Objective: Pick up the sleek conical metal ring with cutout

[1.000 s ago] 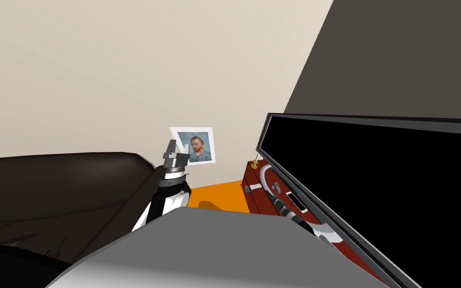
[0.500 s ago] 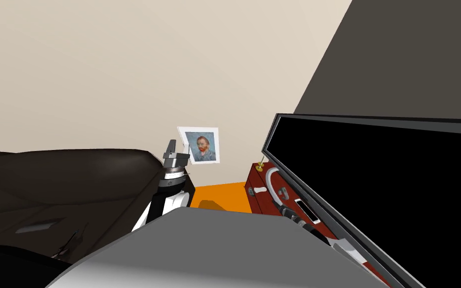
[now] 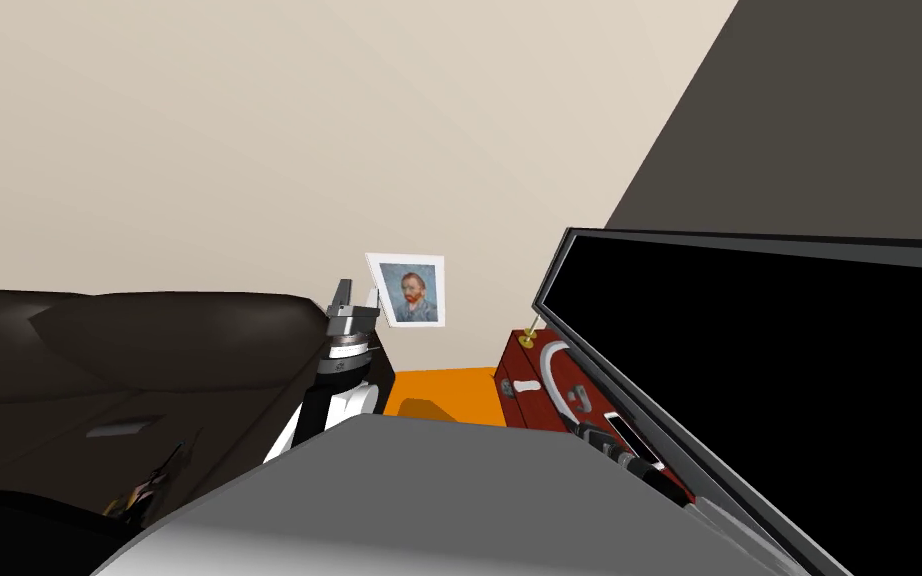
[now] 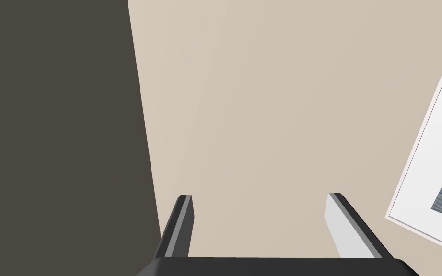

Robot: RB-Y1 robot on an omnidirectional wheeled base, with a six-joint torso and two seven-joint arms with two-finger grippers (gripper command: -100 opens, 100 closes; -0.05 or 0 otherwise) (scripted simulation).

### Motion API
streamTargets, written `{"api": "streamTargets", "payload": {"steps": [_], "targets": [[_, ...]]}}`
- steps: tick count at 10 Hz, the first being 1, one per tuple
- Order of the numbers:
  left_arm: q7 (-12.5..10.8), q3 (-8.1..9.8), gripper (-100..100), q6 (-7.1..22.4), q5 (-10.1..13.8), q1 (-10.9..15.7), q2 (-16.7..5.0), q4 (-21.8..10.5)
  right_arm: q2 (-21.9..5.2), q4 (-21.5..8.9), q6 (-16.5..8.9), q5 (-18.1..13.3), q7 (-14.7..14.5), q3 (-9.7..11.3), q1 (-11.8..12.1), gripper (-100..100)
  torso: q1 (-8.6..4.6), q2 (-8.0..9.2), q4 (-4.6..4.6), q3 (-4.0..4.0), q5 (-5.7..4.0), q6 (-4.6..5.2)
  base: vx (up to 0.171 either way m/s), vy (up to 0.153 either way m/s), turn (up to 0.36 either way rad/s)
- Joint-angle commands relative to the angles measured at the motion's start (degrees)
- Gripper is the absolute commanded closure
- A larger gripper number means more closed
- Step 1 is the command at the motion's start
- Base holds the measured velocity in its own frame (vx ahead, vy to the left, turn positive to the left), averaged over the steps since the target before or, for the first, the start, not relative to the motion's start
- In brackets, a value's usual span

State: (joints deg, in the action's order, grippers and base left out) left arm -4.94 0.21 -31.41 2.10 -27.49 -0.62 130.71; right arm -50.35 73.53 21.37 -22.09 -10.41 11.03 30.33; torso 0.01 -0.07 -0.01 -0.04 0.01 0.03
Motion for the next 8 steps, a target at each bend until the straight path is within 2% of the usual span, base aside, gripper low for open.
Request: {"api": "streamTargets", "payload": {"steps": [1, 5, 6, 8], "targets": [[0.00, 0.00, 0, 0.00, 0.00, 0.00, 0.00, 0.00, -1.58, -2.60, -0.09, -0.76, -0.55, 0.61, -0.57, -100, 0.00, 0.00, 0.00, 0.00, 0.00, 0.00, 0.017, 0.004, 0.082], [0.00, 0.00, 0, 0.00, 0.00, 0.00, 0.00, 0.00, -6.62, -7.78, -1.04, -2.68, -2.06, 1.95, -0.95, -100, -0.05, -0.06, -0.01, -0.03, 0.00, -0.02, 0.034, -0.004, 0.135], [0.00, 0.00, 0, 0.00, 0.00, 0.00, 0.00, 0.00, -6.62, -7.78, -1.04, -2.68, -2.06, 1.95, -0.95, -100, -0.02, -0.07, -0.01, -0.04, 0.00, -0.02, 0.026, -0.003, 0.043], [0.00, 0.00, 0, 0.00, 0.00, 0.00, 0.00, 0.00, -8.35, -9.61, -1.32, -3.36, -2.75, 2.47, -1.27, -100, -0.02, -0.02, 0.00, -0.01, -0.01, -0.01, 0.027, -0.002, 0.104]]}}
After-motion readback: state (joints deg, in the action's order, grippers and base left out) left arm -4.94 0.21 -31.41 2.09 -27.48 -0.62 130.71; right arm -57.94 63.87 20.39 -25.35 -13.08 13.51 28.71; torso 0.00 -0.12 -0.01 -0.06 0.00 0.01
